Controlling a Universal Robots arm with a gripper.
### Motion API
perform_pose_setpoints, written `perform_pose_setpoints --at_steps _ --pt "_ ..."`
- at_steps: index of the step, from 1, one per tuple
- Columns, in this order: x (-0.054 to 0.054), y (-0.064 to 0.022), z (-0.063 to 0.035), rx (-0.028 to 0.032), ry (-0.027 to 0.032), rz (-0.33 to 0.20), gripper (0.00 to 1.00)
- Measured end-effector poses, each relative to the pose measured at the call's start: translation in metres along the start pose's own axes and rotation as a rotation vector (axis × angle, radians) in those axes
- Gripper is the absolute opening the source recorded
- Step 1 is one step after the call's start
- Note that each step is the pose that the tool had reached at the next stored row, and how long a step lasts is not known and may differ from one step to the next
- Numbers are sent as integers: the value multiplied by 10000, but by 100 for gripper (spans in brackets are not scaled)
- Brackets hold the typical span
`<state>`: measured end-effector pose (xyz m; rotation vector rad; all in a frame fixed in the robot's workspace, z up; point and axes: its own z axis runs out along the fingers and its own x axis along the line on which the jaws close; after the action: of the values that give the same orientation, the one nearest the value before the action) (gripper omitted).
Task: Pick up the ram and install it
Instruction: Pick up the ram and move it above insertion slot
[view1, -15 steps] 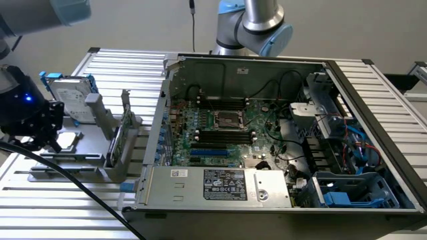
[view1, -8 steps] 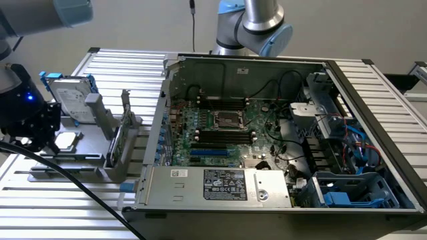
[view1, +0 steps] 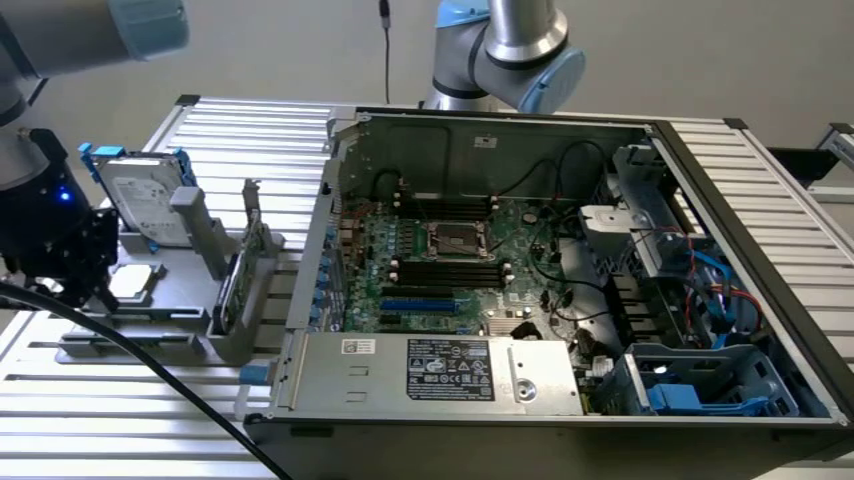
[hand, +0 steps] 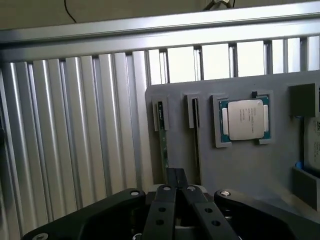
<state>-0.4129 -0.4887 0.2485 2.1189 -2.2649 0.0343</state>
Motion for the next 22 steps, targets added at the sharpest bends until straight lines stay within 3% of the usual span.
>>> perform_pose_setpoints --at_steps 4,12,16,22 --pt "54 -5 58 -62 5 -178 11" --pt "83 -17 180 -50 10 -531 12" --pt "90 -22 231 -42 13 -715 30" --pt "102 -29 338 -30 17 -975 30"
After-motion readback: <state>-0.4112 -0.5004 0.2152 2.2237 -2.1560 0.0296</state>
